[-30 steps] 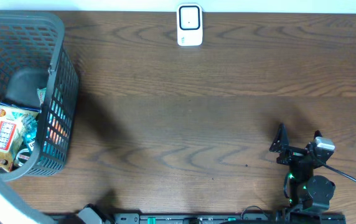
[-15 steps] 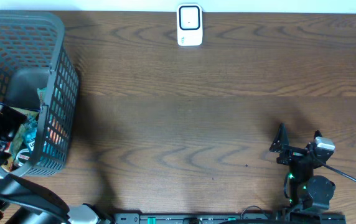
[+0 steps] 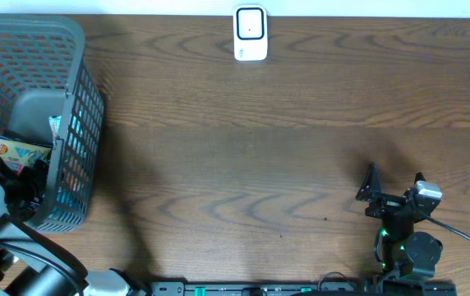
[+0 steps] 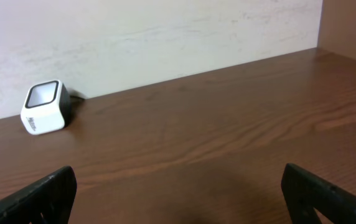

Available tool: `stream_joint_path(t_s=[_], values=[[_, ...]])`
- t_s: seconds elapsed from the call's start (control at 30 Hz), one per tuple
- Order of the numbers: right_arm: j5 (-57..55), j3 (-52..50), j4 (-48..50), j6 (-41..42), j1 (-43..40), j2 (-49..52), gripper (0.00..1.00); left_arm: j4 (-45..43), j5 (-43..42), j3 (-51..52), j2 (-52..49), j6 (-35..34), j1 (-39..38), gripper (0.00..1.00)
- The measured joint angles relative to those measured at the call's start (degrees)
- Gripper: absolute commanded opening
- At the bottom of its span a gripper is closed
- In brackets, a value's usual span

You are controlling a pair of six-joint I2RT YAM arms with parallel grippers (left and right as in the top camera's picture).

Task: Scan the item barcode
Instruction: 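Reach the left gripper into the basket and grasp the blue Listerine bottle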

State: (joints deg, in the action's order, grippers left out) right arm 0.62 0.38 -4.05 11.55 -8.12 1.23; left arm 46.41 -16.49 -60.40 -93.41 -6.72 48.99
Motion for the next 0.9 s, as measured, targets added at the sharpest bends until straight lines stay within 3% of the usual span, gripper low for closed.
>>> stream_joint_path(t_s=[0.03,0.1,0.33,0.7,0.9], values=[[0.02,0.0,0.0,0.0,0.0,0.0,0.99,-0.04,-0.07,-0.04,-0.26,0.31,-0.02,0.67],[0.0,0.0,0.0,0.0,0.0,0.0,0.99,0.24,-0.2,-0.07,-1.01,0.68,0.13,0.49],[0.0,0.0,0.02,0.0,0.0,0.0,0.99,1.25,-3.63,-1.46,-3.32,1.53,0.31,0.24],[0.0,0.0,0.0,0.0,0.0,0.0,0.99,6.69,-6.16,-4.2,-3.21,2.21,0.2,0.18],[0.0,0.0,0.0,0.0,0.0,0.0,0.99,8.35,-7.23,-9.79,4.63,0.04,0.07,0.19]])
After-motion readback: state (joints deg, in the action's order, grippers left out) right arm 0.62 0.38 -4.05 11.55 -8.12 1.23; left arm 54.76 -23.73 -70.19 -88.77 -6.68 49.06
